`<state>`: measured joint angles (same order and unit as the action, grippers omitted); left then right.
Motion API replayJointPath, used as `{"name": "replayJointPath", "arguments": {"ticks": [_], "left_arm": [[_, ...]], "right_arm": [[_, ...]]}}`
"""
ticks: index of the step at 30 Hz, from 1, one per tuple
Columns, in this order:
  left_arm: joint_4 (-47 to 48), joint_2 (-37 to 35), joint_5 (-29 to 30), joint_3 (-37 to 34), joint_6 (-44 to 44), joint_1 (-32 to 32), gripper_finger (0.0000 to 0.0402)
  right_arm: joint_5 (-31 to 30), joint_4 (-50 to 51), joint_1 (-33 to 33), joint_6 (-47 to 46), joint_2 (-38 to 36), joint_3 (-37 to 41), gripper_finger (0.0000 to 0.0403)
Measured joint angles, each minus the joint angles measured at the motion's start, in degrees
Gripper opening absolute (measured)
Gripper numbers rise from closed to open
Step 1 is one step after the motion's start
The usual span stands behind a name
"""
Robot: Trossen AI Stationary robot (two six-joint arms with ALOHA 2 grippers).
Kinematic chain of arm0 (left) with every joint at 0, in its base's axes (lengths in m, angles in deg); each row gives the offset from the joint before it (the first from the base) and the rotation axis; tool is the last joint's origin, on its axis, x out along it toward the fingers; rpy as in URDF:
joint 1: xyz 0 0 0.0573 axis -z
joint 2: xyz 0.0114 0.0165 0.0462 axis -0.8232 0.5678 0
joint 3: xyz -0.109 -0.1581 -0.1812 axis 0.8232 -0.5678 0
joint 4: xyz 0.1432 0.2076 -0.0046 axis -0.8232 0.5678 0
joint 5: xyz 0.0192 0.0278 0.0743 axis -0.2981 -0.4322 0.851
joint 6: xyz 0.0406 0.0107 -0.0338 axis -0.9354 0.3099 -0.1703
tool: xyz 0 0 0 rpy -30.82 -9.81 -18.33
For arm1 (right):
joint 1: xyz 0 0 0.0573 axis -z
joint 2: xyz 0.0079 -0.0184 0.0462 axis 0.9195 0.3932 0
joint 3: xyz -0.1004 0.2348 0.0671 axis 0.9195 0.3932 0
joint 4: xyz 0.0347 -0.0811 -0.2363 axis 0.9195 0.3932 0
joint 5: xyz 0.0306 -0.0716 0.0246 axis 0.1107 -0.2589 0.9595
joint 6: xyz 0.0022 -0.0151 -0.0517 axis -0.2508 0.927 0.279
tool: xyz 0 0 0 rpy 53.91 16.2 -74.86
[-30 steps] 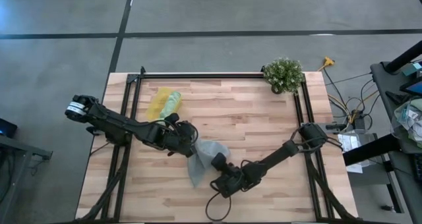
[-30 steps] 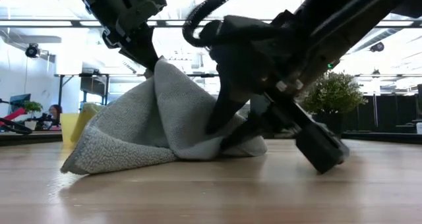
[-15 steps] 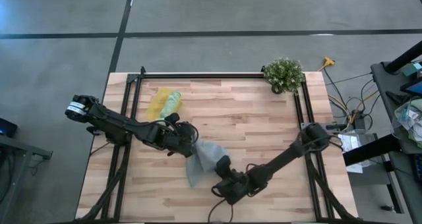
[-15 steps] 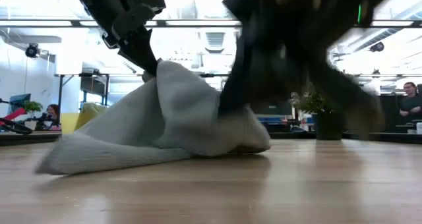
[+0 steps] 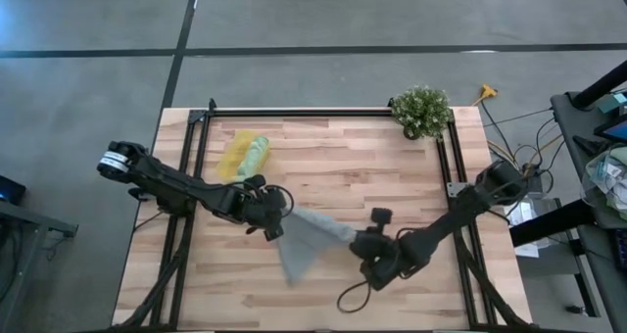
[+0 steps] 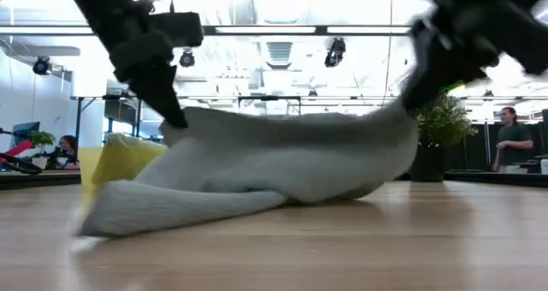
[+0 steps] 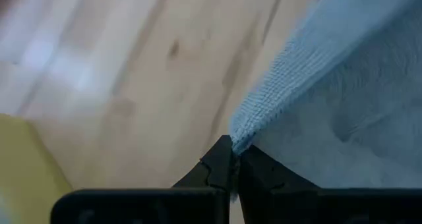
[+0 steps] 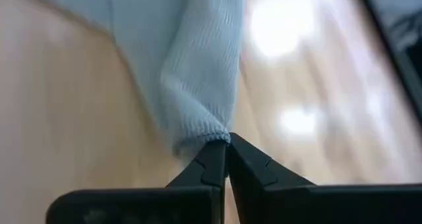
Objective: Roll microfiber towels into tight, uniform cylinder then place into a basket
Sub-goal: Fold the gray towel
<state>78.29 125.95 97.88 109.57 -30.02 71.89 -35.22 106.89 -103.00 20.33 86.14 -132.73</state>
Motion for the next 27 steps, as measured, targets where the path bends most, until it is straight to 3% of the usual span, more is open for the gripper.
{"name": "replayJointPath", "arguments": {"ticks": [4, 8, 16, 27], "left_arm": [[-1.99, 0.41, -2.29, -1.38, -0.01, -0.04, 0.0000], [-4.54, 0.96, -2.52, -1.62, -1.61, -0.64, 0.0000], [-10.79, 2.71, -6.13, -1.60, -5.01, -1.45, 0.0000], [-10.76, 3.54, -7.50, -1.56, -5.03, -2.40, 0.0000]], "right_arm": [[3.23, -5.34, 0.16, -7.06, 0.00, 8.51, 0.0009], [3.68, -14.29, 0.26, -8.14, 0.89, 14.55, 0.0009], [3.74, -22.64, 0.19, -7.58, 1.49, 18.85, 0.0018], [3.57, -22.86, 0.15, -0.28, 1.49, 17.75, 0.0136]]}}
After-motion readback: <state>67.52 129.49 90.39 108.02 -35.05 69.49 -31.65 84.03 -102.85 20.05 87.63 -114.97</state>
